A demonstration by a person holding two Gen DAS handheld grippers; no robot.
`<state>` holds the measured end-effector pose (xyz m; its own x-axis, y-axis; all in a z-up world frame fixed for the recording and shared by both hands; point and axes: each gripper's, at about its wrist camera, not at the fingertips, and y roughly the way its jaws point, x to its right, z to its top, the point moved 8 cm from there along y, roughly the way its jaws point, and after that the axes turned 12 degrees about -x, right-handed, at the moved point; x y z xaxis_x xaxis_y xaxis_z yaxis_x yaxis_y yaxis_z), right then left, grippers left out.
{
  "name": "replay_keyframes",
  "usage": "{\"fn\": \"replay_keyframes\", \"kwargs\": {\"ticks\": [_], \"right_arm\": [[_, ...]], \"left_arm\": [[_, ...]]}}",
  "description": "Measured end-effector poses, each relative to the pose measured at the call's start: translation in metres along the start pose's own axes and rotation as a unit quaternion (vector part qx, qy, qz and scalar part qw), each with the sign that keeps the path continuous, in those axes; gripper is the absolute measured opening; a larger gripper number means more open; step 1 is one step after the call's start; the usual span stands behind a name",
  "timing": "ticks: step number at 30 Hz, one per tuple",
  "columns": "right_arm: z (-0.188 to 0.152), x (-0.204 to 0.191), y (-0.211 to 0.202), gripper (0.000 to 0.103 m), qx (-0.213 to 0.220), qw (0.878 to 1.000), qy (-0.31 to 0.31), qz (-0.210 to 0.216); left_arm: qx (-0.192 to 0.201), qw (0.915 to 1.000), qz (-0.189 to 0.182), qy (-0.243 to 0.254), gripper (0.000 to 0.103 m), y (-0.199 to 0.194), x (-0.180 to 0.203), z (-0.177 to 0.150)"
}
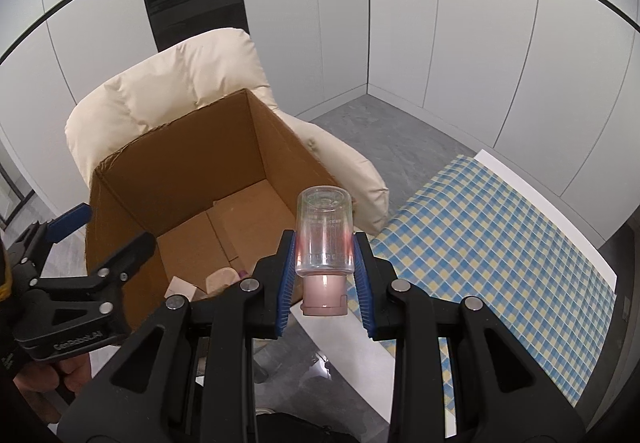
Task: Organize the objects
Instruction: 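Carry the sponge and bottle over to the cardboard box, then open the left tool to drop the sponge while the right tool releases the bottle into the box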
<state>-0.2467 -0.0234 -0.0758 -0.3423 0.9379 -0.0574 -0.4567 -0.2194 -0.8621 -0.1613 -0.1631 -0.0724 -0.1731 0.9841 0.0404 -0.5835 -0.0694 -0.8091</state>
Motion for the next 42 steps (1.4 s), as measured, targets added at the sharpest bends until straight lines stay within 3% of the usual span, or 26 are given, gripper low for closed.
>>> {"fn": "replay_keyframes", "kwargs": {"ticks": [34,36,38,42], "right_arm": [[0.016,-0.117,0.027,0.029,-0.022,0.995,-0.081,0.051],[0.016,-0.117,0.027,0.039,-0.021,0.995,-0.083,0.048],[0.017,-0.116,0.026,0.057,-0.019,0.995,-0.081,0.047],[0.019,-0.112,0.021,0.073,-0.011,0.996,-0.076,0.052]], "left_arm": [[0.003,0.9966,0.030,-0.077,0.102,-0.029,-0.103,-0.020],[0.003,0.9964,0.030,-0.079,0.102,-0.029,-0.104,-0.020],[0.003,0.9963,0.028,-0.081,0.102,-0.029,-0.104,-0.020],[0.003,0.9963,0.029,-0.081,0.102,-0.029,-0.103,-0.020]]}}
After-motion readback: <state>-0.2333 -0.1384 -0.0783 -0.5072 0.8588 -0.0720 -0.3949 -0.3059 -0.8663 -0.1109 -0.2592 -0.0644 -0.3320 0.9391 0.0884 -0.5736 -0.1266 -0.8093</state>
